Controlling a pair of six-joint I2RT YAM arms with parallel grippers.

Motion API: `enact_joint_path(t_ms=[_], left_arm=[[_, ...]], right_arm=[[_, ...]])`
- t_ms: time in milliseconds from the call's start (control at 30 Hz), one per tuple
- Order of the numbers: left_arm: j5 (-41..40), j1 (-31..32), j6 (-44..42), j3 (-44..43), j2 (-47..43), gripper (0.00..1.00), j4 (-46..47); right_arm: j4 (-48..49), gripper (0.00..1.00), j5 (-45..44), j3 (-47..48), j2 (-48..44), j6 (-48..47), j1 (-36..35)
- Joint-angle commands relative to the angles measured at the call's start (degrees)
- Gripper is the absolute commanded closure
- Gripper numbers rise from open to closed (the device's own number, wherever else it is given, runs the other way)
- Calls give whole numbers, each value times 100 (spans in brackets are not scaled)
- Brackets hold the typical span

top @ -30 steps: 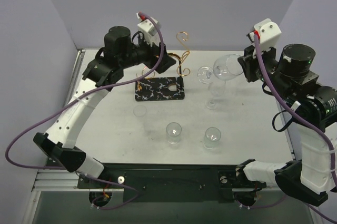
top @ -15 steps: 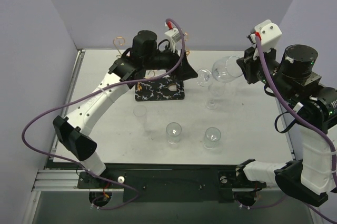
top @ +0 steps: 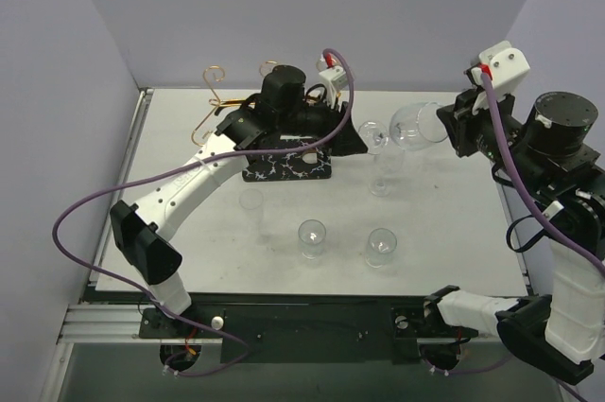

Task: Place the wine glass upside down on the wine glass rack

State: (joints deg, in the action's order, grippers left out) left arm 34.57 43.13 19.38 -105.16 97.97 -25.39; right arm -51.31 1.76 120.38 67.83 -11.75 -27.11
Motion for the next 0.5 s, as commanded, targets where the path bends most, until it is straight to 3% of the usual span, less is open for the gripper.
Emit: enact_joint_path(t_ms=[0,467], left_arm=[[-99,81,57,-197,134,47,254],[85,99,365,-171,196,48,473]], right_arm=[[446,100,61,65,-147,147,92],[508,100,149,-146,-244,226,224]])
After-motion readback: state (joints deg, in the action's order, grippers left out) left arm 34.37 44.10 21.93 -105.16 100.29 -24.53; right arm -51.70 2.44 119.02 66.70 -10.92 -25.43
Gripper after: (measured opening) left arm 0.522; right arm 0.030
